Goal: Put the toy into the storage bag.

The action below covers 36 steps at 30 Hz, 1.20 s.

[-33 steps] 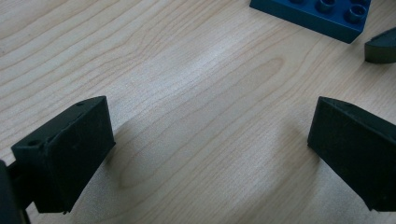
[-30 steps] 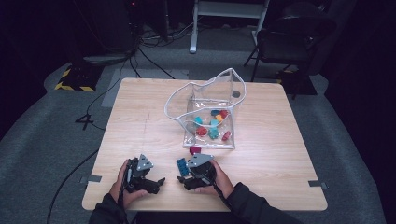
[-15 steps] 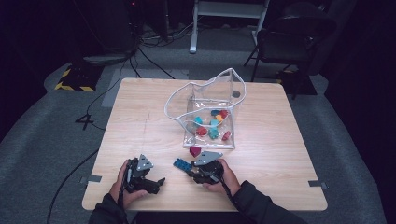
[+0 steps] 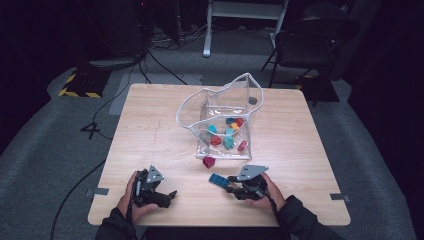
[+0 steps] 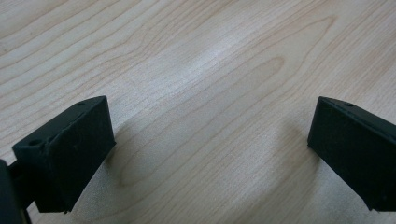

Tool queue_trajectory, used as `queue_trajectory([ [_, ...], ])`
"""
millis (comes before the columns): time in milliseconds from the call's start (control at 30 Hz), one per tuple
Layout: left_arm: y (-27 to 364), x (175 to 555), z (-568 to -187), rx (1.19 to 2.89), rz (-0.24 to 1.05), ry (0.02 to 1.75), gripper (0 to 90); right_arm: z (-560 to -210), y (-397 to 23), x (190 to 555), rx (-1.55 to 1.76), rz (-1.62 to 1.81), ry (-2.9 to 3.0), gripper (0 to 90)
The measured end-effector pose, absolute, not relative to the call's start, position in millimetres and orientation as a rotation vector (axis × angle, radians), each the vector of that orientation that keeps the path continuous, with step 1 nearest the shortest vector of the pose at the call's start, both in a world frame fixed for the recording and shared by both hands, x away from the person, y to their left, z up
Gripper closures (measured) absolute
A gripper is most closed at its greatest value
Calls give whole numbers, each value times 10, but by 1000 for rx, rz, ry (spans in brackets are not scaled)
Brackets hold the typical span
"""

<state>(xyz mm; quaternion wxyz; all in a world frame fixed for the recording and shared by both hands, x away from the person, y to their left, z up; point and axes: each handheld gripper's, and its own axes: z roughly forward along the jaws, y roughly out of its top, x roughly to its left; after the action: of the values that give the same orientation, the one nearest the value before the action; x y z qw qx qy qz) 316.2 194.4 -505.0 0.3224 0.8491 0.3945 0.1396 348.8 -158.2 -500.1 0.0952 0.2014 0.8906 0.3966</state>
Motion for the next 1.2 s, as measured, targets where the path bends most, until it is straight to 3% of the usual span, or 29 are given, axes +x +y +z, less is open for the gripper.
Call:
queue_trajectory([
  [100,1944,3162,-5050,2229,366,1036,5,-5003,-1799,3454,613,1171,2625,587],
  [333,1943,3167,-5051,2228,364,1034,4,-5018,-1981,3517,662,1137,2586,305],
  [700,1945,3171,-5051,2231,364,1031,3,-5037,-1658,3501,612,1166,2598,281],
  [867,1945,3173,-5051,2231,363,1030,2,-5036,-1610,3554,638,1167,2619,293],
  [967,1945,3173,-5051,2232,362,1031,2,-5032,-1619,3536,620,1194,2609,482],
  [1033,1945,3173,-5051,2231,362,1031,2,-5027,-1618,3521,591,1201,2622,557],
  [1200,1944,3173,-5052,2230,360,1031,2,-5024,-1636,3516,592,1207,2621,594],
])
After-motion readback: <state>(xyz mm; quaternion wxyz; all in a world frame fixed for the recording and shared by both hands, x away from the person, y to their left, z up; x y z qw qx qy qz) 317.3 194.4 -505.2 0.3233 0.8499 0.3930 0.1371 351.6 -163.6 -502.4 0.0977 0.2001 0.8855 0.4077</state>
